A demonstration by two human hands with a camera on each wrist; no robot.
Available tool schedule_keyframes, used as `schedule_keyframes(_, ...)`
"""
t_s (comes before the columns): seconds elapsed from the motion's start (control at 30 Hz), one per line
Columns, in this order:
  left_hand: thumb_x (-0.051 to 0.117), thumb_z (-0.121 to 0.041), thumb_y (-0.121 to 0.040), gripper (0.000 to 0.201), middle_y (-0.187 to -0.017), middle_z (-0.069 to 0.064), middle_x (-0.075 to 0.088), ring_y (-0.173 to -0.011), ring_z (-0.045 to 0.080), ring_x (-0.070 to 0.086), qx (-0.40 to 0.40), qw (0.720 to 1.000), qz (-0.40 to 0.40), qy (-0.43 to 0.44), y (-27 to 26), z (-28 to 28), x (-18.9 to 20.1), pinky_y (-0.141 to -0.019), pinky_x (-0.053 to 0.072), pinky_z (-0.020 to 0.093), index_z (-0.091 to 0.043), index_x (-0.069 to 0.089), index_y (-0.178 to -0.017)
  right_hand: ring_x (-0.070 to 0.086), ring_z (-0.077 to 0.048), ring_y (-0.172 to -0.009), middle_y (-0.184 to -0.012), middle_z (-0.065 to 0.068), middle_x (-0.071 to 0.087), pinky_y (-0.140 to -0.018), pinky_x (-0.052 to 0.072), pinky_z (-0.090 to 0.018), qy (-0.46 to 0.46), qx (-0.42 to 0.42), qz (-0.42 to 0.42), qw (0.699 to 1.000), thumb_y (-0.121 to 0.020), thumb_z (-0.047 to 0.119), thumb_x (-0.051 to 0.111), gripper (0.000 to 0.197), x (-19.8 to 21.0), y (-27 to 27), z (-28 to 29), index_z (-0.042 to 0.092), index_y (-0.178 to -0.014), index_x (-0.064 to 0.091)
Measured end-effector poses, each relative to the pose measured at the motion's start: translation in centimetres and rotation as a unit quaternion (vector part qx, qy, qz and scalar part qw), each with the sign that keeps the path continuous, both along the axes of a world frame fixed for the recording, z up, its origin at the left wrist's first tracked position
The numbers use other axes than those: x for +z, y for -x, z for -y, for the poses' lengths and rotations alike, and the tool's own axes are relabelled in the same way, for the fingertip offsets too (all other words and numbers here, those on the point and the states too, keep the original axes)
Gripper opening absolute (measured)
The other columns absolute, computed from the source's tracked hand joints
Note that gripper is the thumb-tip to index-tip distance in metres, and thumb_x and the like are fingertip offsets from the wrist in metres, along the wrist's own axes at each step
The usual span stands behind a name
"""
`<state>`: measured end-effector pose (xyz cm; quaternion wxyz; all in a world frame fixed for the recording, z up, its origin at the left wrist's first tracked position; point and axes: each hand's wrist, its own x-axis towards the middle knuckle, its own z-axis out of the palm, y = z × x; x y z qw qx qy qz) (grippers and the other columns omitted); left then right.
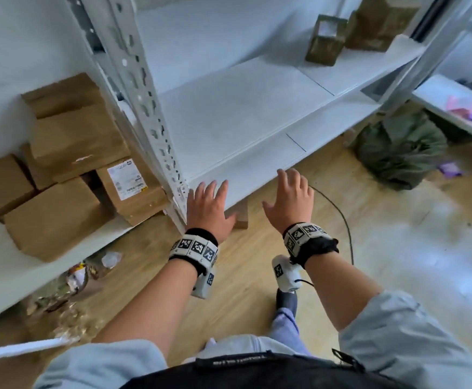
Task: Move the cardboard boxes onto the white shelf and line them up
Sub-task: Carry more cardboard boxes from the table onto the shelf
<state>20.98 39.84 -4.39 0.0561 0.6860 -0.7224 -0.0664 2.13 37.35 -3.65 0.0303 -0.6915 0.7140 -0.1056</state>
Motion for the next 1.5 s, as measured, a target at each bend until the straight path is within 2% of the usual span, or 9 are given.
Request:
schedule_keyframes(0.13,0.054,-0.061,-0.090,0.084,-0.161,0.007,0.026,-0.149,0.031,0.016,-0.033,0.999,0.006,-0.008,7.6,5.4,0.4,-0.121,0.012,0.050,-0.025,0.016,-0.156,0.043,-0.034,-0.127,-0.142,-0.014,0.045,-0.100,0.041,-0.048,0.027,-0.045,0.001,0.999,-0.073,0.042,0.074,0.078,-0.2,7.7,2.4,0.015,-0.139,0.042)
schedule_keyframes(0.33,0.056,-0.064,-0.087,0.091,-0.160,0.008,0.028,-0.148,0.031,0.019,-0.073,0.997,0.014,-0.008,18.7,12.8,0.9,-0.121,0.015,0.051,-0.025,0.013,-0.157,0.041,-0.032,-0.130,-0.146,-0.009,0.043,-0.103,0.040,-0.048,0.022,-0.085,0.006,0.996,-0.070,0.049,0.075,0.085,-0.5,18.3,7.6,0.018,-0.141,0.040)
schedule_keyframes(0.47,0.057,-0.064,-0.086,0.091,-0.158,0.008,0.030,-0.147,0.031,0.022,-0.087,0.996,-0.001,-0.001,26.2,18.5,1.7,-0.120,0.016,0.051,-0.024,0.016,-0.156,0.039,-0.033,-0.133,-0.149,-0.007,0.040,-0.104,0.038,-0.047,0.017,-0.099,-0.004,0.995,-0.073,0.050,0.073,0.085,0.1,25.7,12.1,0.019,-0.143,0.037)
schedule_keyframes(0.57,0.060,-0.064,-0.084,0.092,-0.155,0.008,0.035,-0.144,0.030,0.026,-0.084,0.996,-0.013,0.013,29.6,22.7,1.9,-0.119,0.018,0.051,-0.023,0.020,-0.156,0.039,-0.033,-0.131,-0.150,-0.008,0.039,-0.103,0.038,-0.046,0.014,-0.093,-0.021,0.995,-0.074,0.051,0.072,0.085,0.3,29.1,15.6,0.019,-0.144,0.036)
schedule_keyframes(0.7,0.061,-0.064,-0.082,0.092,-0.154,0.007,0.037,-0.142,0.031,0.029,-0.084,0.996,-0.017,0.024,31.9,28.2,1.8,-0.117,0.021,0.052,-0.022,0.023,-0.155,0.041,-0.032,-0.129,-0.151,-0.007,0.038,-0.101,0.039,-0.045,0.008,-0.085,-0.023,0.996,-0.073,0.052,0.072,0.087,0.2,31.1,20.6,0.019,-0.146,0.035)
schedule_keyframes(0.93,0.061,-0.063,-0.084,0.093,-0.157,0.009,0.033,-0.145,0.031,0.026,-0.094,0.995,-0.021,0.012,33.4,39.6,1.1,-0.119,0.019,0.051,-0.023,0.019,-0.156,0.042,-0.030,-0.131,-0.155,-0.007,0.036,-0.103,0.040,-0.046,0.013,-0.081,-0.028,0.996,-0.075,0.051,0.073,0.089,0.1,32.1,32.0,0.021,-0.148,0.032)
schedule_keyframes(1.17,0.060,-0.064,-0.085,0.093,-0.159,0.008,0.031,-0.145,0.030,0.027,-0.082,0.996,-0.025,0.024,34.3,51.8,2.7,-0.119,0.021,0.050,-0.023,0.018,-0.156,0.038,-0.034,-0.137,-0.158,-0.007,0.030,-0.106,0.039,-0.048,0.009,-0.087,-0.016,0.996,-0.078,0.053,0.071,0.090,1.1,32.5,43.6,0.021,-0.148,0.027)
schedule_keyframes(1.37,0.065,-0.064,-0.081,0.096,-0.151,0.011,0.041,-0.138,0.032,0.038,-0.040,0.997,-0.051,0.030,36.0,60.5,2.8,-0.113,0.032,0.048,-0.020,0.023,-0.154,0.035,-0.035,-0.139,-0.160,-0.008,0.026,-0.110,0.036,-0.050,0.016,-0.060,0.003,0.998,-0.081,0.053,0.068,0.088,1.9,34.5,52.2,0.021,-0.150,0.024)
schedule_keyframes(1.5,0.067,-0.063,-0.080,0.098,-0.148,0.013,0.043,-0.135,0.033,0.041,0.023,0.997,-0.064,0.020,36.2,66.1,2.1,-0.112,0.033,0.047,-0.018,0.021,-0.154,0.037,-0.035,-0.136,-0.158,-0.008,0.028,-0.106,0.038,-0.049,0.020,-0.022,0.006,1.000,-0.080,0.052,0.069,0.088,1.5,36.0,58.5,0.020,-0.150,0.026)
